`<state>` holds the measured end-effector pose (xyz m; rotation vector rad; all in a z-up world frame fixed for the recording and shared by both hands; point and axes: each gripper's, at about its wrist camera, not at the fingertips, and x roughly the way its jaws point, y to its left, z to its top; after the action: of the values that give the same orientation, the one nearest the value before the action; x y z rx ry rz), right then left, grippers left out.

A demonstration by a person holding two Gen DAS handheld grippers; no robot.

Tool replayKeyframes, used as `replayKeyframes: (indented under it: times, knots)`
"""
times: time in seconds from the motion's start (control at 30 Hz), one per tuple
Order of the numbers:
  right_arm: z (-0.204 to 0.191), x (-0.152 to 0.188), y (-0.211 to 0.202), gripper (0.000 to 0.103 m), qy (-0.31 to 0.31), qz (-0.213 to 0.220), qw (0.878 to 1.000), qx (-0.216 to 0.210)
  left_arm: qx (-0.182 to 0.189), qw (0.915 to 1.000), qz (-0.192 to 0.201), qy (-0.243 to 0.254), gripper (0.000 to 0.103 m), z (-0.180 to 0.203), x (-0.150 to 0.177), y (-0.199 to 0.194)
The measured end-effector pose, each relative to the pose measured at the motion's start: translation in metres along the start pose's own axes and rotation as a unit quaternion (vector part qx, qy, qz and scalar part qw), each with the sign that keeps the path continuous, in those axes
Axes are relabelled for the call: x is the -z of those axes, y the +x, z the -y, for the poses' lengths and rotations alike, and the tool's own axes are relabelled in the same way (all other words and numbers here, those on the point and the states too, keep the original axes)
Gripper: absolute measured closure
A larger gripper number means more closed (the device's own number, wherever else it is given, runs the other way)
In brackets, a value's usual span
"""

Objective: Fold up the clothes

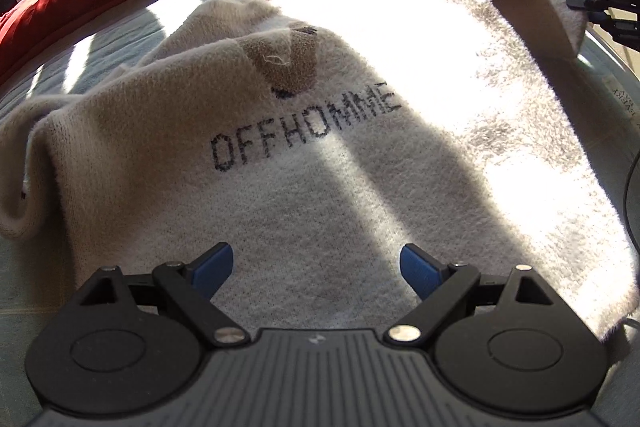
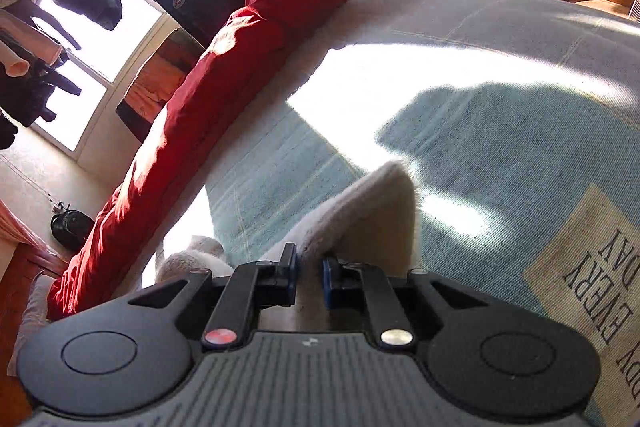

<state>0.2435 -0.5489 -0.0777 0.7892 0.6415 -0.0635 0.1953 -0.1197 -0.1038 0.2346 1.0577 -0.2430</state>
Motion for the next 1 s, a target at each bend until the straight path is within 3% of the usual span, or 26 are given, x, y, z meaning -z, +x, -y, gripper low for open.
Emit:
replayKeyframes:
  times: [0.47, 0.63, 0.8, 1.0]
  knots:
    - [0.008, -0.097, -0.03, 0.09, -0.064, 0.081, 0.993, 0.056, -0.006, 0.9997, 0.003, 0.021, 0.012, 0.009, -0.003, -0.001]
    - [0.009, -0.114, -0.037, 0.09, -0.075, 0.096, 0.991, 0.061, -0.005, 0.9997, 0.007, 0.022, 0.012, 0.009, -0.005, -0.003]
    - [0.016, -0.106, -0.03, 0.09, -0.109, 0.081, 0.986, 0.097, 0.0, 0.9997, 0.006, 0.023, 0.012, 0.011, -0.004, -0.002]
    - [0.059, -0.089, 0.016, 0.09, -0.088, 0.029, 0.983, 0.161, 0.003, 0.9995, 0.001, 0.032, 0.012, 0.018, 0.0, -0.002]
